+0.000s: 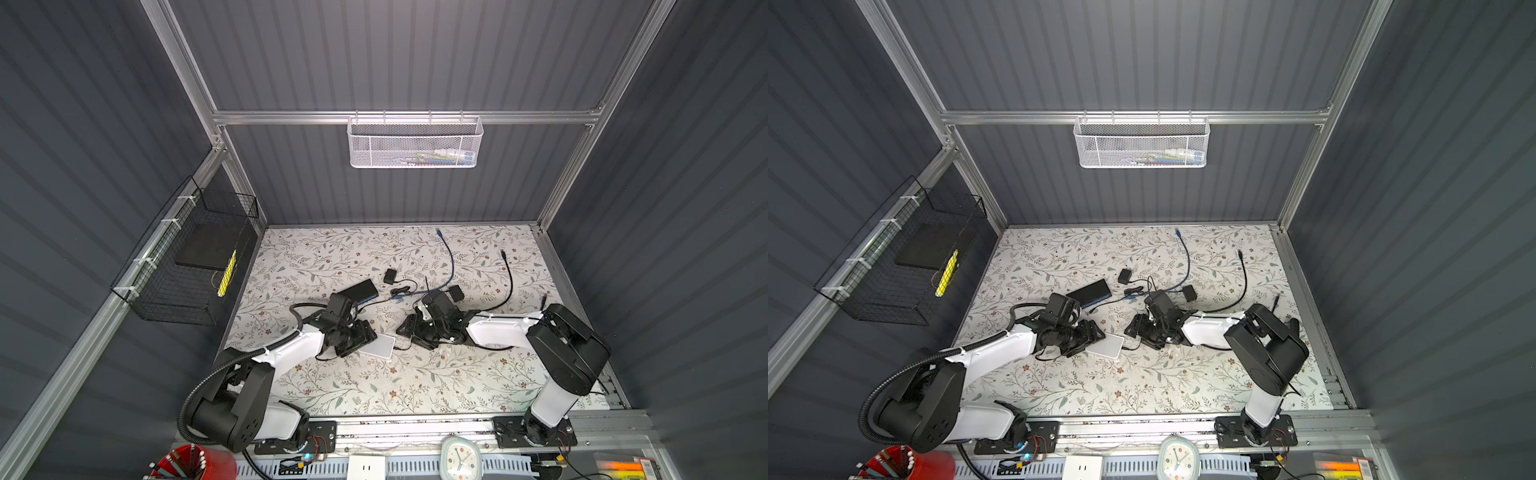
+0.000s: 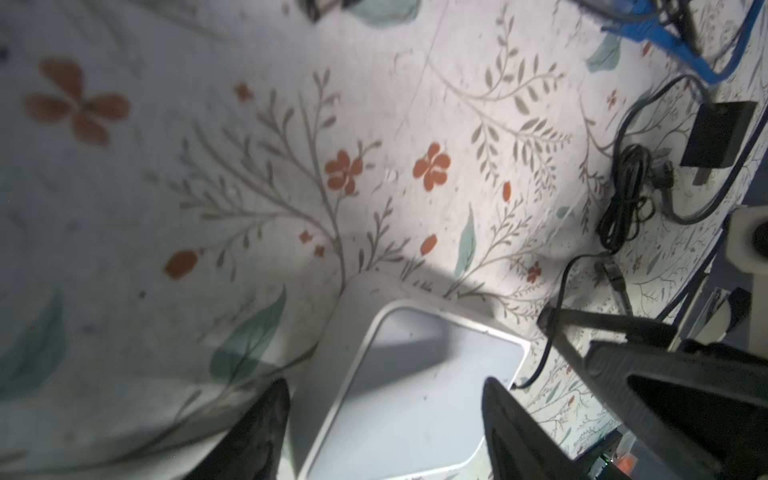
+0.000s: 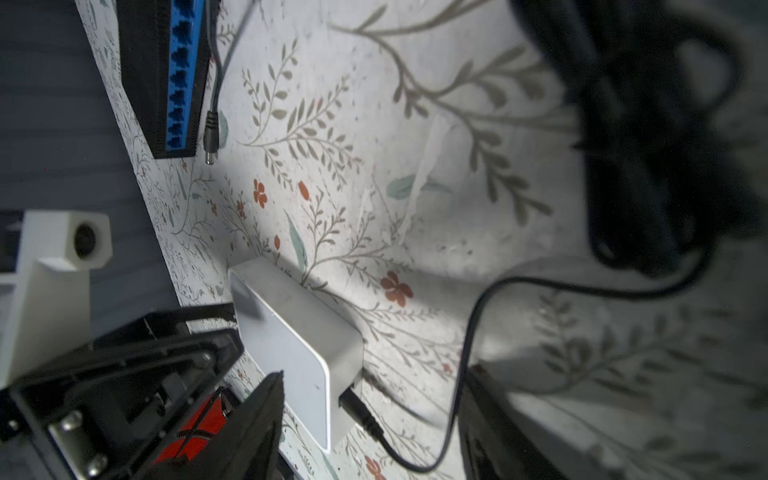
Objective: Insert the plug into the switch port
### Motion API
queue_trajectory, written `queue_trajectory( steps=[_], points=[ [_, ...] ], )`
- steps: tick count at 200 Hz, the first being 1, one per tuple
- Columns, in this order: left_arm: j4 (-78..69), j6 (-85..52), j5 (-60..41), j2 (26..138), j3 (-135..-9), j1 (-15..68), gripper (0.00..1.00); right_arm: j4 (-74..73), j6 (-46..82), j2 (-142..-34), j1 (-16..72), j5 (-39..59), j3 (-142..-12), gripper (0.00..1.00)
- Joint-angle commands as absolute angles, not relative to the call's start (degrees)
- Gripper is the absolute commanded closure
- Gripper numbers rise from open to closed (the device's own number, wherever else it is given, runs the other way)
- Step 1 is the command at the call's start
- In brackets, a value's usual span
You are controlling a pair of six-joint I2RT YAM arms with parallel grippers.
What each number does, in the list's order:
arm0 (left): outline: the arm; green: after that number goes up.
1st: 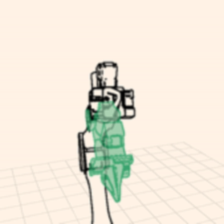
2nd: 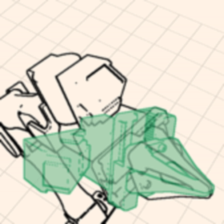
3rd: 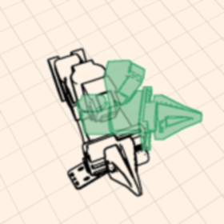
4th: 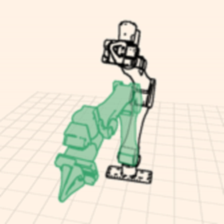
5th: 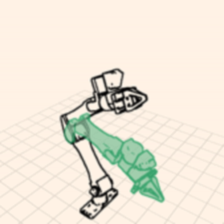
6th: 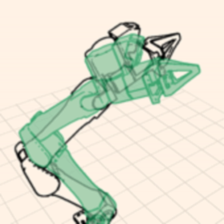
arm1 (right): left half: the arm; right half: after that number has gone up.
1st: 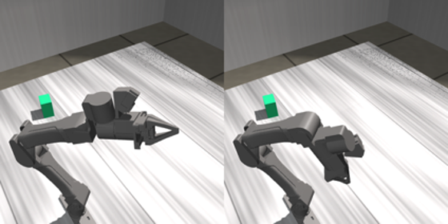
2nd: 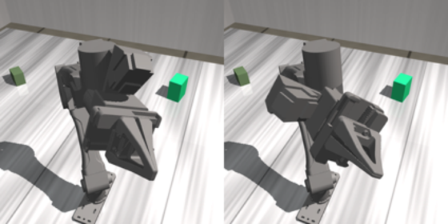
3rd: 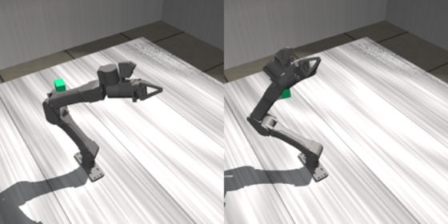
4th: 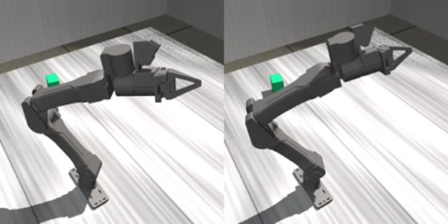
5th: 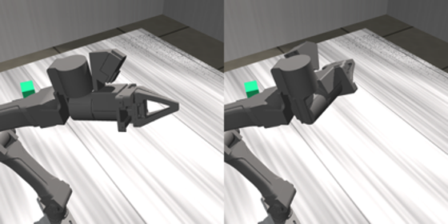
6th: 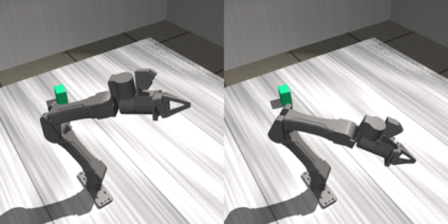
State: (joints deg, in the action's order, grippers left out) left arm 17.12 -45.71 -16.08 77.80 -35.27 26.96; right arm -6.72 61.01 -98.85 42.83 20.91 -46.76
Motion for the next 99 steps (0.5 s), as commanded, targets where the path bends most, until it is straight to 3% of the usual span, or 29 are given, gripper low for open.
queue_trajectory(
  steps=[1,46,99],
  points=[
    [29.1,-45.5,-13.2,75.4,-34.9,27.1,0.24,-5.0,58.3,-96.5,42.4,22.9,-47.0,0.33],
    [36.0,-38.1,-11.6,76.4,-40.6,27.1,0.24,-1.7,59.3,-93.2,45.0,19.8,-45.8,0.32],
    [41.4,-36.3,-2.7,72.5,-45.0,26.3,0.2,-1.1,67.6,-96.7,55.2,11.2,-48.3,0.32]
  ],
)
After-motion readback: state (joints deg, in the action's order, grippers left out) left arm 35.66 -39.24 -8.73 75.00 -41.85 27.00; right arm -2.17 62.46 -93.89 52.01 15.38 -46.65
